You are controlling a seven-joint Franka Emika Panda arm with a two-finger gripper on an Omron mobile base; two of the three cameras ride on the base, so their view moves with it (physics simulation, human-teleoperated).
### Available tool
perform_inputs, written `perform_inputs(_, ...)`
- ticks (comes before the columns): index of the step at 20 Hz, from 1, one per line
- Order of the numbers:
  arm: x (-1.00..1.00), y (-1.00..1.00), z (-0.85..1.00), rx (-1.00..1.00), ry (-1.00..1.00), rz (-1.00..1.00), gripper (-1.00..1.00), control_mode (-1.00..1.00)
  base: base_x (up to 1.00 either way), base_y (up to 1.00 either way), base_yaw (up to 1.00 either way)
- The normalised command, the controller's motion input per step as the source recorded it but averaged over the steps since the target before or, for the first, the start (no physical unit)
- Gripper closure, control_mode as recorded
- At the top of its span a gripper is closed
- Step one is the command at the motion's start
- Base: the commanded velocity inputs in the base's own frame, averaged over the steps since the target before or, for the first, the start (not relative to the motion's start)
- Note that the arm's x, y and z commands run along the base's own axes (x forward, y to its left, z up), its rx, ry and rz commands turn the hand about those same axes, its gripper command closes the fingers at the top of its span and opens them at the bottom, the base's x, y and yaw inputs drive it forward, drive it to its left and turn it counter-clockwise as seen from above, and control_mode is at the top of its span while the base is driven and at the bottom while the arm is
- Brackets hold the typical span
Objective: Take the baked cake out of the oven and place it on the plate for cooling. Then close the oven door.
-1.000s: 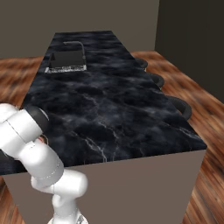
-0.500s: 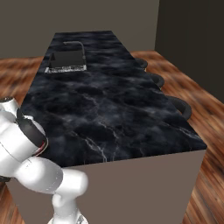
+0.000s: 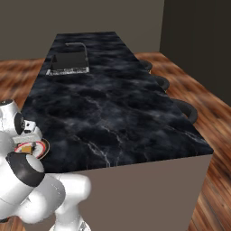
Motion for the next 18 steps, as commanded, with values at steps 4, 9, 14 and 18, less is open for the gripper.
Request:
perform_inputs(4, -0.56, -0.37, 0.07, 0.00, -0.07, -0.09, -1.00, -1.00, 0.00, 0.00, 0.00)
perform_inputs(9, -0.56, -0.30, 0.05, 0.06, -0.10, -0.10, -1.00, -1.00, 0.00, 0.00, 0.00)
perform_inputs(14, -0.42, -0.35, 0.10, 0.15, -0.09, -0.04, -1.00, -1.00, 0.00, 0.00, 0.00)
perform_inputs(18, -0.16, -0.07, 0.03, 0.03, -0.01, 0.00, -1.00, -1.00, 0.00, 0.00, 0.00)
